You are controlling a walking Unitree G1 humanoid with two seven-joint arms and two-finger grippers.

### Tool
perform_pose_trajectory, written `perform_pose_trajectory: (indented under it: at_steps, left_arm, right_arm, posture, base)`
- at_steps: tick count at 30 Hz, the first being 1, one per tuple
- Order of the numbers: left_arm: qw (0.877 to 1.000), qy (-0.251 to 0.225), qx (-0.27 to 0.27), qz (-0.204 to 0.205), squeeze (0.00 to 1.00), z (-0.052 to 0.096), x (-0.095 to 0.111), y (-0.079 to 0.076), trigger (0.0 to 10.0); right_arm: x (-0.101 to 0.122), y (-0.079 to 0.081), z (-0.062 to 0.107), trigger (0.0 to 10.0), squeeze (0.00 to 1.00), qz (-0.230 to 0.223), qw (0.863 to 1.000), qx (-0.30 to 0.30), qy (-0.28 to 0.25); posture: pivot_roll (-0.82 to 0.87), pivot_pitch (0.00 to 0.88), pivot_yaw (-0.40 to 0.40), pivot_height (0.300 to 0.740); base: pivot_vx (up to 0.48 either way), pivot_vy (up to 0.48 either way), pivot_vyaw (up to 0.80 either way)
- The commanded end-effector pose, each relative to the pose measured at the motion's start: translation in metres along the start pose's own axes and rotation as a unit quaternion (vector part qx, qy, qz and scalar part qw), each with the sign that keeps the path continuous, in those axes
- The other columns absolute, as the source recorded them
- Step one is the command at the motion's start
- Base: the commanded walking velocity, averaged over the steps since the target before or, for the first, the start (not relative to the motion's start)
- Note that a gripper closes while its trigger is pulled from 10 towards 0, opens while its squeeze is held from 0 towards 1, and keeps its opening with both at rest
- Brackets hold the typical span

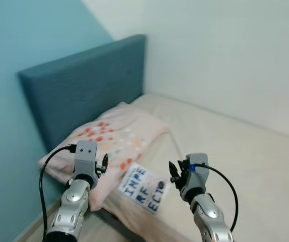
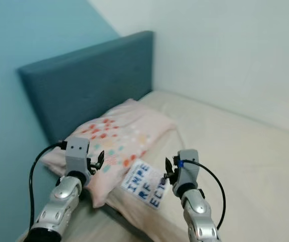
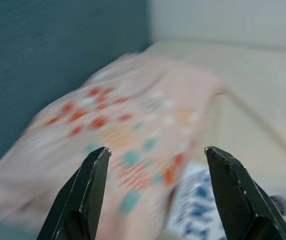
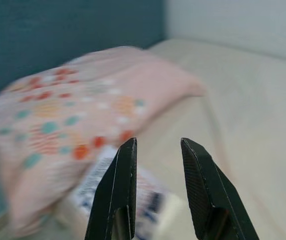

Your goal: Clean up the room

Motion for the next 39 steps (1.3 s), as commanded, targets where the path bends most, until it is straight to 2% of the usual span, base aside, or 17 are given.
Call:
perform_pose_trajectory:
  at_steps: [1, 8, 13, 18, 23, 32, 39]
  left_arm:
    - [1.0, 0.001, -0.01, 0.01, 0.0, -0.001, -0.001, -0.006, 10.0]
    - [1.0, -0.007, -0.014, 0.01, 0.0, -0.001, 0.002, -0.008, 10.0]
    - [1.0, -0.005, 0.007, 0.029, 0.0, 0.003, 0.0, -0.002, 10.0]
    - [0.999, 0.005, 0.013, 0.029, 0.0, 0.006, -0.006, 0.0, 10.0]
    - [0.999, 0.001, 0.018, 0.03, 0.0, 0.006, -0.005, 0.002, 10.0]
    - [0.998, 0.004, 0.032, 0.054, 0.0, 0.007, -0.005, 0.007, 10.0]
    - [0.998, -0.004, 0.028, 0.055, 0.0, 0.011, -0.002, 0.005, 10.0]
  right_arm:
    - [0.001, 0.0, 0.0, 10.0, 0.0, -0.004, 1.0, -0.001, 0.005]
    - [0.0, 0.001, -0.001, 10.0, 0.0, 0.001, 1.0, 0.01, 0.018]
    - [0.0, 0.001, -0.001, 10.0, 0.0, 0.009, 1.0, 0.017, 0.024]
    - [0.0, 0.002, -0.001, 10.0, 0.0, 0.017, 0.999, 0.025, 0.029]
    - [0.0, 0.002, -0.001, 10.0, 0.0, 0.018, 0.999, 0.029, 0.032]
    - [-0.001, 0.006, 0.002, 10.0, 0.0, 0.025, 0.998, 0.046, 0.034]
    - [0.002, 0.004, 0.003, 10.0, 0.0, 0.038, 0.998, 0.047, 0.028]
  posture:
    - [0.01, 0.0, -0.037, 0.71]
    - [0.0, 0.0, -0.035, 0.71]
    - [0.01, 0.0, -0.037, 0.71]
    - [0.01, 0.0, -0.038, 0.71]
    - [0.01, 0.0, -0.04, 0.71]
    - [0.0, 0.0, -0.032, 0.71]
    - [0.0, 0.0, -0.032, 0.71]
  base:
    - [0.0, 0.0, -0.8]
    - [0.0, 0.0, -0.8]
    - [0.0, 0.0, -0.8]
    - [0.0, 0.0, -0.8]
    - [0.0, 0.0, -0.8]
    - [0.0, 0.0, -0.8]
    - [0.0, 0.0, 0.0]
Point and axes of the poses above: a point about 5 cm out from each wrist's last joint towards the gripper, its own z axis pointing back from the gripper into the wrist, its own x axis along the axis of the wrist's last joint, y = z × x, the point moved 5 cm from there along -z, pointing out of the wrist towards the gripper, and after that the axes turned 15 degrees about -z, right-handed, at the moved point
